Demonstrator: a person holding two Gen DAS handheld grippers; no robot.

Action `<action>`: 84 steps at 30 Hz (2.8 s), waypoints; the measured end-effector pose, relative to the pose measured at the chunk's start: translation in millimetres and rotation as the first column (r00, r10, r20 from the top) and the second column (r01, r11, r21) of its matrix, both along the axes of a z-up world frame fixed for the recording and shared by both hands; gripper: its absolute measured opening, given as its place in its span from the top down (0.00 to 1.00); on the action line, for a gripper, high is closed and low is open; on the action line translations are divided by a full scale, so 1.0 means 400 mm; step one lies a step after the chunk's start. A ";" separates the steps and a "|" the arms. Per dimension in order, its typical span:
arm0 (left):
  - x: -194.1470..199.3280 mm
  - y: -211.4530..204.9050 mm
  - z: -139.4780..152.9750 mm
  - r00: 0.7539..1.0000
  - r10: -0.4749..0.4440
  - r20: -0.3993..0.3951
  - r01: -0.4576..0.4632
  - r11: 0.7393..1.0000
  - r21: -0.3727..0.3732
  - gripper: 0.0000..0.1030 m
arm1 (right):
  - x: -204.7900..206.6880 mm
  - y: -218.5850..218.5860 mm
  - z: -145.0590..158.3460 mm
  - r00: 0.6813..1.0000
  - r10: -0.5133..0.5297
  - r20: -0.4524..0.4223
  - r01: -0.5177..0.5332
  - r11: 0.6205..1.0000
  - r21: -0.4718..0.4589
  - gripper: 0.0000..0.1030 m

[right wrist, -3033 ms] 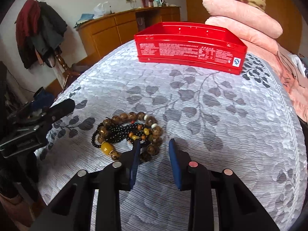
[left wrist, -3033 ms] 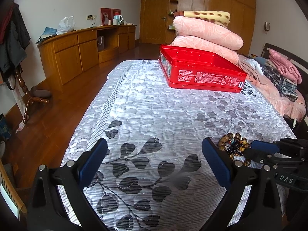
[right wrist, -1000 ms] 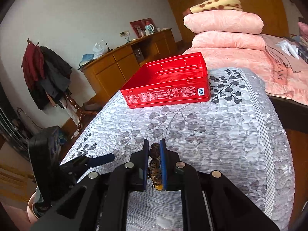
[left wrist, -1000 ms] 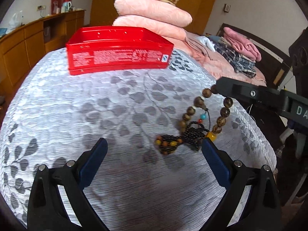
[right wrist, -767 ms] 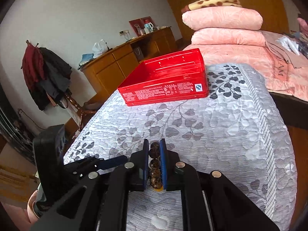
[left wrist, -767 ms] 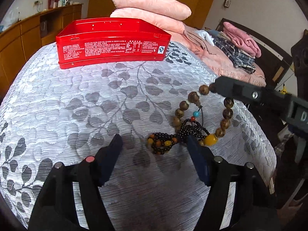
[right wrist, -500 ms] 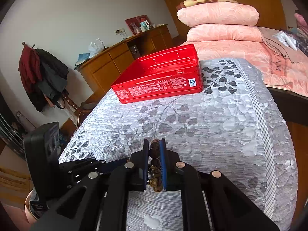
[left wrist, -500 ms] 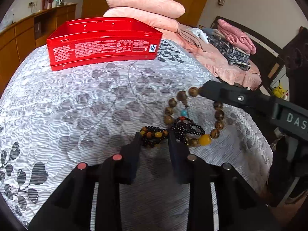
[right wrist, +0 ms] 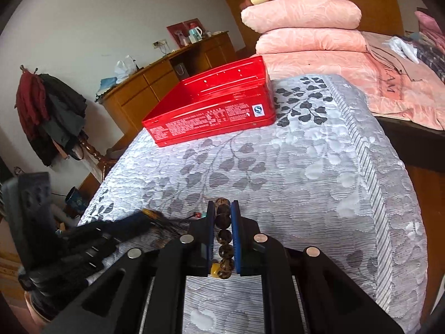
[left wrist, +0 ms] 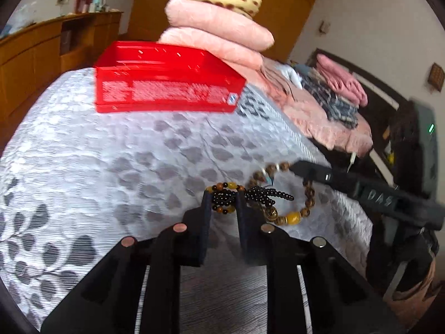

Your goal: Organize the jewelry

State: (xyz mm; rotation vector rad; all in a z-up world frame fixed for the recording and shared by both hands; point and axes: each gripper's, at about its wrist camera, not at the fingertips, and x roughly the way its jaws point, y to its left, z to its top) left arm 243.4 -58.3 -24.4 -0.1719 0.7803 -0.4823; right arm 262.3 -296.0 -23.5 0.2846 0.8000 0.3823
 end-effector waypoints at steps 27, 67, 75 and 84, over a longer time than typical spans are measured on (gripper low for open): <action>0.027 0.090 -0.028 0.994 0.093 -0.049 -0.092 0.996 0.013 0.83 | 0.015 0.006 -0.054 0.997 -0.016 -0.082 0.013 0.999 -0.037 0.86; 0.017 0.067 0.058 0.997 0.064 0.047 -0.066 0.996 0.055 0.99 | 0.002 0.054 0.053 0.999 0.027 0.041 -0.023 0.996 -0.089 0.89; 0.025 0.093 0.014 0.996 0.090 -0.021 -0.088 0.994 0.062 0.43 | 0.006 0.044 0.011 1.000 0.017 -0.003 -0.017 0.996 -0.091 0.89; 0.060 0.055 -0.045 0.992 0.073 -0.099 -0.065 0.995 0.075 0.29 | 0.012 0.033 -0.011 1.000 0.010 -0.022 -0.011 0.997 -0.078 0.89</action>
